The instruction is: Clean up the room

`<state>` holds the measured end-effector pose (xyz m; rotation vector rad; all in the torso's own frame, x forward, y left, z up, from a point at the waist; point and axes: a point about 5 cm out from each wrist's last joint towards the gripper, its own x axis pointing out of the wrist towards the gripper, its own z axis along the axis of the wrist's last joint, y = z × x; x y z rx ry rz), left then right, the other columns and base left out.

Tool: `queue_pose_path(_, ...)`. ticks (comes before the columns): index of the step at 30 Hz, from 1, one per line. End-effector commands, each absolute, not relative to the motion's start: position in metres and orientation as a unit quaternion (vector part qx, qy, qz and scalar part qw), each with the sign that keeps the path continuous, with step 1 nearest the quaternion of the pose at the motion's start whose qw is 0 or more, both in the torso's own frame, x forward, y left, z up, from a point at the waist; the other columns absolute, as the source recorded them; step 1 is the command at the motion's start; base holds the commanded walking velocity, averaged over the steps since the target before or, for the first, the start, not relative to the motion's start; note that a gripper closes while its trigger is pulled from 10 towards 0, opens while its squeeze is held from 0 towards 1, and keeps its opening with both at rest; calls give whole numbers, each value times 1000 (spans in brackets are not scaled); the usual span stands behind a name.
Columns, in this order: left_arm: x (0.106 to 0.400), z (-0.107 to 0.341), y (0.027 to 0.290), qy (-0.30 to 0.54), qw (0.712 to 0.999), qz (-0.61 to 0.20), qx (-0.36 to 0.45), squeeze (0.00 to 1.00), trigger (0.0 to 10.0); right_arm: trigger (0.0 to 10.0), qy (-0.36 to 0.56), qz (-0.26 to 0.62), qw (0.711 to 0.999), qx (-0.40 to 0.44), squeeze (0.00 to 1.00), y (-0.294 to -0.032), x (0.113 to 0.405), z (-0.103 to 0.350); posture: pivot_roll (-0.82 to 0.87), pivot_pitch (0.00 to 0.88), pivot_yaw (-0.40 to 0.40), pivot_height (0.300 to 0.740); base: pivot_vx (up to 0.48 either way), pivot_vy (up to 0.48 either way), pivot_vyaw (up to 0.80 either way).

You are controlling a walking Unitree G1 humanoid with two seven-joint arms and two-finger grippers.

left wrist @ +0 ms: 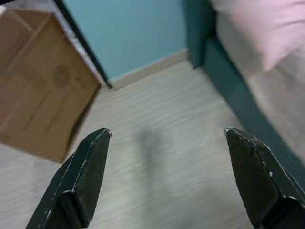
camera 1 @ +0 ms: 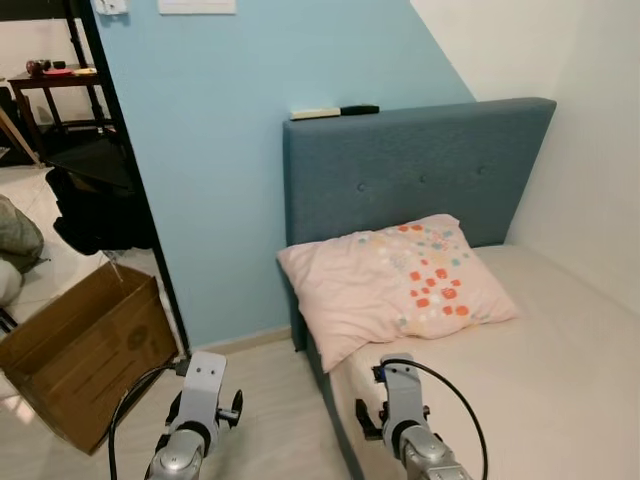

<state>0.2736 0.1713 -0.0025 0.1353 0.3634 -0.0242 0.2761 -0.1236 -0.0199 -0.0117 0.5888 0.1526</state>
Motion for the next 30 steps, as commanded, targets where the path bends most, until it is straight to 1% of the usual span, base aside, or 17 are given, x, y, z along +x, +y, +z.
queue_pose_path(1, 272, -4, 173, 187, 980, -13, 69, 0, 10000, 10000, 284, 72, 956, -10, 0, -128, 279, -17, 4, 0, -7, 740, 0, 431, 0)
queue_pose_path(2, 272, -4, 172, 186, 980, -13, 69, 0, 10000, 10000, 284, 72, 956, -10, 0, -128, 279, -17, 4, 0, -7, 740, 0, 431, 0)
queue_pose_path(8, 274, -1, 167, 185, 978, -46, 81, 0, 10000, 10000, 282, 73, 957, -5, 0, -126, 279, -17, 7, 0, 1, 740, 0, 0, 0)
queue_pose_path(17, 278, 2, 161, 179, 978, -57, 92, 0, 10000, 10000, 281, 68, 957, -1, 0, -128, 278, -17, 3, 0, 7, 740, 0, -480, 0)
queue_pose_path(26, 280, 0, 160, 190, 976, -40, 97, 0, 10000, 10000, 282, 66, 957, -3, 0, -132, 277, -19, -1, 0, 4, 740, 0, 0, 0)
queue_pose_path(30, 276, -4, 166, 203, 974, -16, 96, 0, 10000, 10000, 281, 67, 957, -8, 0, -131, 278, -18, -8, 0, 1, 740, 0, 0, 0)
